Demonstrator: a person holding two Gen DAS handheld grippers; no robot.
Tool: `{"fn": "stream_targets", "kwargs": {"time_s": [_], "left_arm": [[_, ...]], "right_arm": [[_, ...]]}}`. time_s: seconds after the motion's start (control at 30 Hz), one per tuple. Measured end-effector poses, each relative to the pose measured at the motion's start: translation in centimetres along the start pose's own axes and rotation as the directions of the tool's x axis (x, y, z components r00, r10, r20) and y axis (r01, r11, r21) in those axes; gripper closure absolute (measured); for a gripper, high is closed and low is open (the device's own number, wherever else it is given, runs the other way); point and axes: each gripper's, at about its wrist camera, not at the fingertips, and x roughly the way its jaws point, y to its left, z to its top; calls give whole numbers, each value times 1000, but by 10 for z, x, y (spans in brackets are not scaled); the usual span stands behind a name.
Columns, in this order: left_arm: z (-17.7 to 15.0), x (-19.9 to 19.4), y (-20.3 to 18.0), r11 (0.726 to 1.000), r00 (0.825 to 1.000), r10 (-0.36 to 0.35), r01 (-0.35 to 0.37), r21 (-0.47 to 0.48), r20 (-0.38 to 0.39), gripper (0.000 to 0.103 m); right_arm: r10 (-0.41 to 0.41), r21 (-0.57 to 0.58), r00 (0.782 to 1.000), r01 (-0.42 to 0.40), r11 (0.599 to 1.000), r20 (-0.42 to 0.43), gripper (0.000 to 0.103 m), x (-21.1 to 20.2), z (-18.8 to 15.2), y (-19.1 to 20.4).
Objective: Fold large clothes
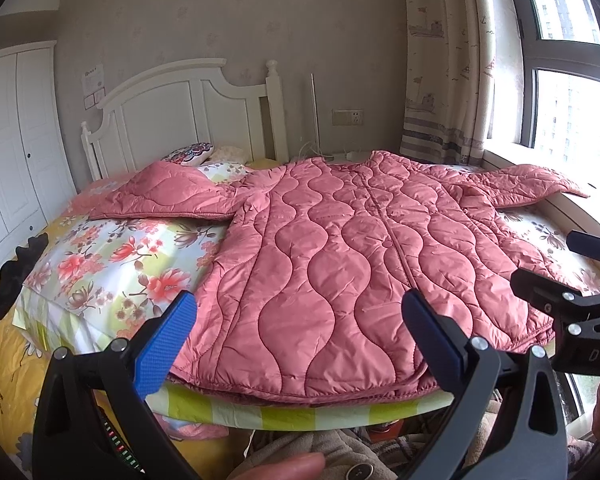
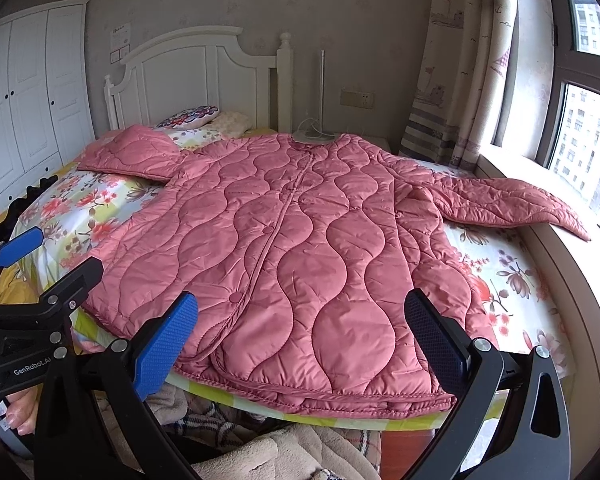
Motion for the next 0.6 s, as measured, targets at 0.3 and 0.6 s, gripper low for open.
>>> {"fn": "stream_targets", "kwargs": {"time_s": [0.3,0.6], "left_arm": [[3,-9,-7,999,1000,13,-13,31,15,2],[8,-12,-9,999,1000,9,-10,35,16,2]], "right_arm": [[8,27,999,-9,1000,39,4,-15,2,-11],[7,46,999,-9,999,48,4,-20,2,-19]]}}
